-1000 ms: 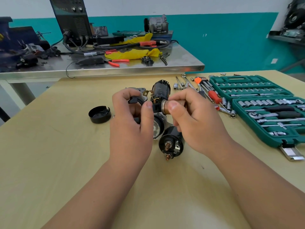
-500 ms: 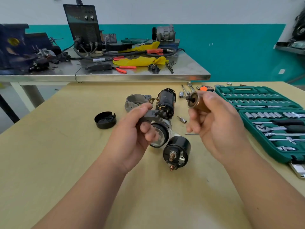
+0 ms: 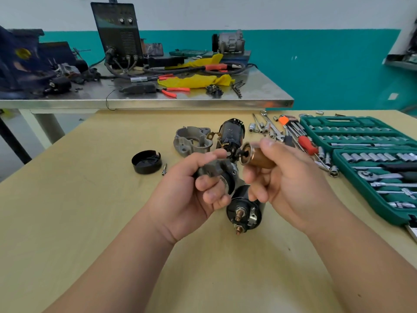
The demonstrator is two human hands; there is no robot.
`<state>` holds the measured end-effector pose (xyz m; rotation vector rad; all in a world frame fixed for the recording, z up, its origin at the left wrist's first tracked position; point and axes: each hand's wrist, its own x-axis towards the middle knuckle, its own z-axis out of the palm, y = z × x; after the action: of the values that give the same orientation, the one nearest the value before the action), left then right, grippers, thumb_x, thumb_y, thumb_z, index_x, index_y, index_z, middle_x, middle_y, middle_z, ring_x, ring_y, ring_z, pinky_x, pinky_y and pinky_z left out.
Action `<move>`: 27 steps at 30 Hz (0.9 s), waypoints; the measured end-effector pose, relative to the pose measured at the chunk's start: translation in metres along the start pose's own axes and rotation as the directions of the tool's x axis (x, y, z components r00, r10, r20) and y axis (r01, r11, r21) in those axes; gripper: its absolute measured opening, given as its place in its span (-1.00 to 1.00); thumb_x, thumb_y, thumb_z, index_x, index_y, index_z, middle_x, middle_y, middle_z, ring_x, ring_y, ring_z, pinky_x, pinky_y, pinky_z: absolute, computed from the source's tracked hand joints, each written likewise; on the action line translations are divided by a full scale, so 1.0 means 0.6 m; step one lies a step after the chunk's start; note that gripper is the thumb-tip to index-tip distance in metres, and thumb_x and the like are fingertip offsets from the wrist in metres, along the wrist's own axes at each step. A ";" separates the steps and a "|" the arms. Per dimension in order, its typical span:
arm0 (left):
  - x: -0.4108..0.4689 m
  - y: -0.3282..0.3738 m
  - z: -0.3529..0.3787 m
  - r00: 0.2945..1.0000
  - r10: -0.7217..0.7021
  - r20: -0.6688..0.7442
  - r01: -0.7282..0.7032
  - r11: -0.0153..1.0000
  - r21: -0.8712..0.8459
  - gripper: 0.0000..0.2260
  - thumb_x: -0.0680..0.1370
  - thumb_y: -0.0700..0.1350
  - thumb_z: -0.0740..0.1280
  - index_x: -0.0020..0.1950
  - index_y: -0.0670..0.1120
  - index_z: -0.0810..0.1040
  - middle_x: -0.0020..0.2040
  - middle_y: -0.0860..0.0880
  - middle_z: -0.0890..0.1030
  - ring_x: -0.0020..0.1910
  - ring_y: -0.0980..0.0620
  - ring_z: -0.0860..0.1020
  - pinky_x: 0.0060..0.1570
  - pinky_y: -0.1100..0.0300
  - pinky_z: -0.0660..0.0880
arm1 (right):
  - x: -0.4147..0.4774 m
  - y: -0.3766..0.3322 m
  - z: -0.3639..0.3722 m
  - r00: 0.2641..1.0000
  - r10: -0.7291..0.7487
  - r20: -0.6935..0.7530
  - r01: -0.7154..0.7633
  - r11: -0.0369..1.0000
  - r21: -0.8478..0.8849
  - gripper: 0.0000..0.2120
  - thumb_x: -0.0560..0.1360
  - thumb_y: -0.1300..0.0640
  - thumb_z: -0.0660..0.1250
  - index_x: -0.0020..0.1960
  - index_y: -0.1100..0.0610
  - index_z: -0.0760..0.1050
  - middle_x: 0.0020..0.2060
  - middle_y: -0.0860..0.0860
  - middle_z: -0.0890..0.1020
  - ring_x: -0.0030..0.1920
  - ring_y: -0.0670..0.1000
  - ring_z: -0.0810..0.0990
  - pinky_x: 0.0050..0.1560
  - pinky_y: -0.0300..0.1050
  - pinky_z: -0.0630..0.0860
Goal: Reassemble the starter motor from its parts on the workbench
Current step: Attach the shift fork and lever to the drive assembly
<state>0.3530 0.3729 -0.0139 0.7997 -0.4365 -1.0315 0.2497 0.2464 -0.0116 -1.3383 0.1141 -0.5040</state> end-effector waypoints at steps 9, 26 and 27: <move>-0.010 -0.023 -0.006 0.794 0.588 0.152 -0.432 0.371 0.822 -0.78 0.42 -0.12 0.34 -0.13 0.25 0.56 -0.46 -0.03 0.46 -0.49 0.15 0.39 -0.44 0.35 0.38 | -0.002 0.000 0.001 1.000 -0.017 0.017 0.019 0.996 -0.091 -0.67 0.51 -0.08 0.16 -0.23 -0.04 0.66 -0.47 0.08 0.55 -0.59 0.02 0.37 -0.51 -0.20 0.37; -0.013 -0.021 -0.013 0.654 0.671 0.349 -0.536 0.085 0.840 -0.86 0.50 0.04 0.33 0.04 0.22 0.53 -0.24 0.03 0.54 -0.36 0.27 0.46 -0.31 0.52 0.33 | -0.007 -0.003 -0.004 0.987 -0.148 0.069 0.161 0.951 -0.262 -0.78 0.53 0.00 0.21 -0.12 -0.09 0.64 -0.45 0.07 0.57 -0.56 -0.01 0.41 -0.48 -0.20 0.41; -0.014 -0.021 -0.013 0.659 0.667 0.347 -0.536 0.093 0.839 -0.91 0.50 0.04 0.33 -0.02 0.21 0.56 -0.26 0.03 0.54 -0.38 0.26 0.46 -0.31 0.50 0.33 | -0.008 -0.003 -0.004 0.986 -0.153 0.069 0.166 0.950 -0.266 -0.78 0.52 0.01 0.21 -0.12 -0.09 0.64 -0.45 0.07 0.58 -0.55 -0.01 0.42 -0.48 -0.22 0.40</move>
<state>0.3471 0.3797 -0.0280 1.4795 -1.1852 0.2231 0.2440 0.2461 -0.0112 -1.6359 0.0359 -0.6081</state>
